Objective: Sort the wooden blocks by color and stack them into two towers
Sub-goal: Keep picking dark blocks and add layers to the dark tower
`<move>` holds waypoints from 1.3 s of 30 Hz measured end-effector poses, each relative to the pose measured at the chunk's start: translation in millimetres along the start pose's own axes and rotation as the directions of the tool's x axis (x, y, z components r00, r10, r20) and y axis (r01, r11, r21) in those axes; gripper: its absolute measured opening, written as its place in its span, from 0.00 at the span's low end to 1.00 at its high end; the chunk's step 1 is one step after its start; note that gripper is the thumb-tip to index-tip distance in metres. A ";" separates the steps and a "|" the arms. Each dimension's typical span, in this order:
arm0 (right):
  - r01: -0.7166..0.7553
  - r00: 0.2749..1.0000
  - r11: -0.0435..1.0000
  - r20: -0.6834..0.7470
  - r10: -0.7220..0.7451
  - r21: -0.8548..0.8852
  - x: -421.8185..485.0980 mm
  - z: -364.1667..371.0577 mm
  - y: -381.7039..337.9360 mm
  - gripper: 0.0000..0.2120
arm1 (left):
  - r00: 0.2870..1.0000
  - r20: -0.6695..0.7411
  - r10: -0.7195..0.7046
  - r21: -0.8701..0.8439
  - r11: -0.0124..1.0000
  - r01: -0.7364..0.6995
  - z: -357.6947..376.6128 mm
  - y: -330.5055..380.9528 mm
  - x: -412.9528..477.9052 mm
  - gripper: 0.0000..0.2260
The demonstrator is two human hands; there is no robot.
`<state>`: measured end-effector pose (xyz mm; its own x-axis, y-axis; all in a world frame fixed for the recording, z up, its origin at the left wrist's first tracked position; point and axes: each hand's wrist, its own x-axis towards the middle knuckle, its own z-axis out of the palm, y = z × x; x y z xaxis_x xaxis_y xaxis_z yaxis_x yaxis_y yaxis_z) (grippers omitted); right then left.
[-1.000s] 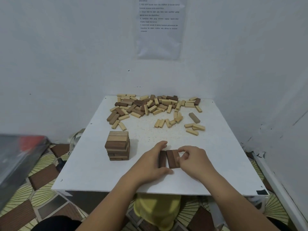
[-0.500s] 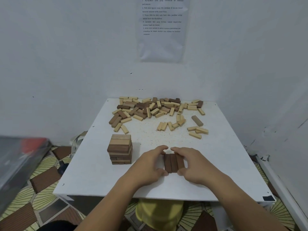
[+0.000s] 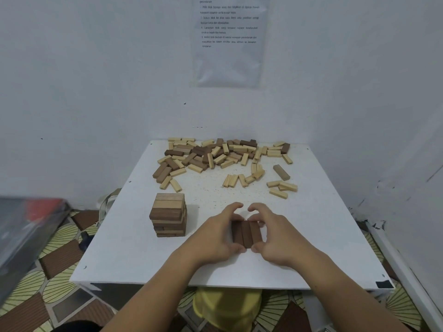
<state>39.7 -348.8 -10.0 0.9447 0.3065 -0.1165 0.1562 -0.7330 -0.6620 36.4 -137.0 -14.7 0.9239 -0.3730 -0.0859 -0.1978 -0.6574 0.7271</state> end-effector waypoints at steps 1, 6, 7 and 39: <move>0.000 1.000 1.000 -0.007 0.001 0.019 -0.2 -0.1 -0.5 0.38 | 1.000 -0.006 0.000 -0.016 1.000 0.000 0.6 0.1 -0.3 0.44; -0.004 1.000 0.998 -0.016 0.006 0.069 -0.3 1.3 -0.5 0.37 | 0.997 -0.062 -0.034 -0.117 0.993 0.026 6.4 -1.5 -4.0 0.42; -0.002 1.000 0.997 -0.014 0.003 0.075 -0.6 1.5 -0.2 0.36 | 0.997 -0.071 -0.040 -0.129 0.991 0.030 8.0 -1.5 -4.7 0.41; 0.106 0.994 0.978 -0.013 -0.110 -0.180 -7.6 23.1 -7.4 0.27 | 0.957 -0.250 -0.148 -0.166 0.980 0.108 16.2 -0.6 -45.8 0.27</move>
<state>24.7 -331.7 -21.3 0.9254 0.3776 -0.0333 0.3048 -0.7936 -0.5265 -11.0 -130.1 -22.2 0.9952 -0.0959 -0.0194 -0.0396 -0.5759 0.8166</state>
